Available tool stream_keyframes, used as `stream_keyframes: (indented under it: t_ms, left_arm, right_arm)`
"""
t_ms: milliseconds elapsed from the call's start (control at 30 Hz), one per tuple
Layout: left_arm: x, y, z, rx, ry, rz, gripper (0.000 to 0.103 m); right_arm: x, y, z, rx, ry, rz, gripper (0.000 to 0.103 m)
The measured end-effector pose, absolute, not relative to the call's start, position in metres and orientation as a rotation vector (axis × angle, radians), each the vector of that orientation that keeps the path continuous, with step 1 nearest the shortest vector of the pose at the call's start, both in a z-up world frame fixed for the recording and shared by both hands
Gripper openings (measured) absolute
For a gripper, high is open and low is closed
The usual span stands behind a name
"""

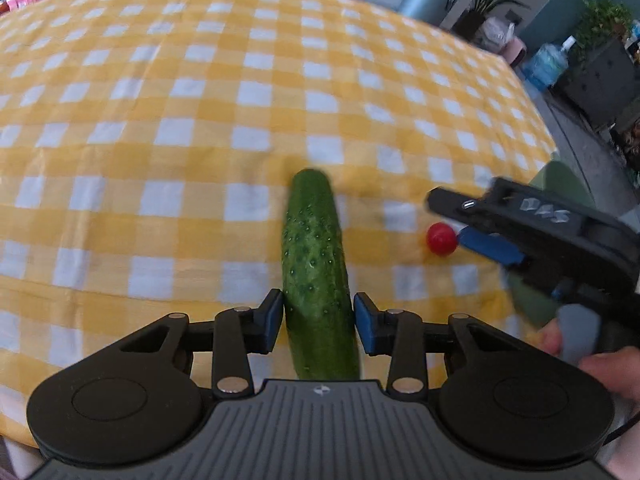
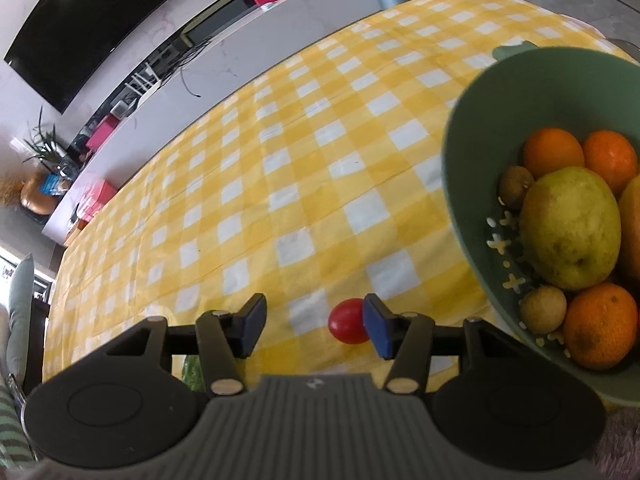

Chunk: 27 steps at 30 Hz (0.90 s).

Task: Organize fruits
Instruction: 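Close the right gripper on the cherry tomato and lift it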

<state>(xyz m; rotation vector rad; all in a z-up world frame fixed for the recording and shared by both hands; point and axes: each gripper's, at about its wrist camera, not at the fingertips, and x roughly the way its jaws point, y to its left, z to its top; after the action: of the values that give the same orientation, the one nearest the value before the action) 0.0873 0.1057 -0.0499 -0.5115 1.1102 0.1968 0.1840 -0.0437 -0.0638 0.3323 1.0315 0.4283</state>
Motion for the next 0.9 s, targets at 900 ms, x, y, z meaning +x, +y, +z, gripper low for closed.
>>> stream_keyframes:
  t_ms: [900]
  left_arm:
    - [0.088, 0.121, -0.070, -0.588, 1.025, 0.219, 0.049]
  right_arm:
    - [0.175, -0.030, -0.072, 0.173, 1.054, 0.281, 0.046]
